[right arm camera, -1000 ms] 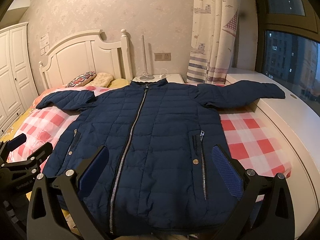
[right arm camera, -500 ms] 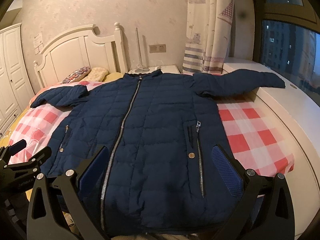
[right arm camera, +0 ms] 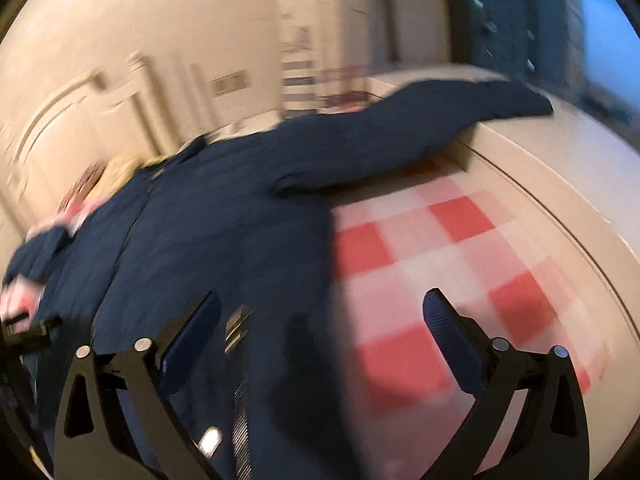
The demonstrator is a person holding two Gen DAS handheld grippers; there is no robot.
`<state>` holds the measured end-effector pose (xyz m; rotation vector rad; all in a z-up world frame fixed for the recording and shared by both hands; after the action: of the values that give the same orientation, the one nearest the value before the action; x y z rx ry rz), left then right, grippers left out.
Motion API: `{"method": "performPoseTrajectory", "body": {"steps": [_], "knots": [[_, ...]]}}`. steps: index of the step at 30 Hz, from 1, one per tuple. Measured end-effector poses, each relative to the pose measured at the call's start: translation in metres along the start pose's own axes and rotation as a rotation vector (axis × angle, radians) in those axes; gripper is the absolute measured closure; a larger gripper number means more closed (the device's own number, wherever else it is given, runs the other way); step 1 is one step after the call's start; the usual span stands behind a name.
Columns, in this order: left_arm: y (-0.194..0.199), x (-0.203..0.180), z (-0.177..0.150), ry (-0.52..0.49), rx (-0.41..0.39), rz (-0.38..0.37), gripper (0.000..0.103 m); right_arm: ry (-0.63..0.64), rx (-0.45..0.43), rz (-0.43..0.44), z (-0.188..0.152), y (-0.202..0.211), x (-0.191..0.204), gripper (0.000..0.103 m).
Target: Fold large clothes
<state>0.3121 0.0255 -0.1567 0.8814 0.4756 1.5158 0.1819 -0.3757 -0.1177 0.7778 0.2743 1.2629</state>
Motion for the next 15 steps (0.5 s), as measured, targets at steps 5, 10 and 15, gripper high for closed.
{"method": "performPoseTrajectory", "body": {"steps": [5, 10, 15], "knots": [[-0.039, 0.005, 0.015, 0.093, 0.025, -0.065, 0.002, -0.147, -0.011, -0.024, 0.055, -0.053, -0.048, 0.008], [-0.046, 0.013, 0.010, 0.166, 0.025, -0.134, 0.002, -0.282, -0.038, -0.022, 0.104, -0.099, -0.084, 0.008], [-0.048, 0.012, 0.013, 0.187, 0.042, -0.135, 0.002, -0.351, -0.010, -0.063, 0.121, -0.132, -0.097, 0.026]]}}
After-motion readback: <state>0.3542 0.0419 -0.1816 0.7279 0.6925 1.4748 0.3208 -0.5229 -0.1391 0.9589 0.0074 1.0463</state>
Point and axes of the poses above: each gripper's, at about its wrist camera, not at the fingertips, and y roughly against the way its jaws point, x to its left, z to its top, the point moved 5 cm from there along -y, roughly the way its jaws point, and after that the axes turned 3 degrees about -x, right-handed, at the moved point
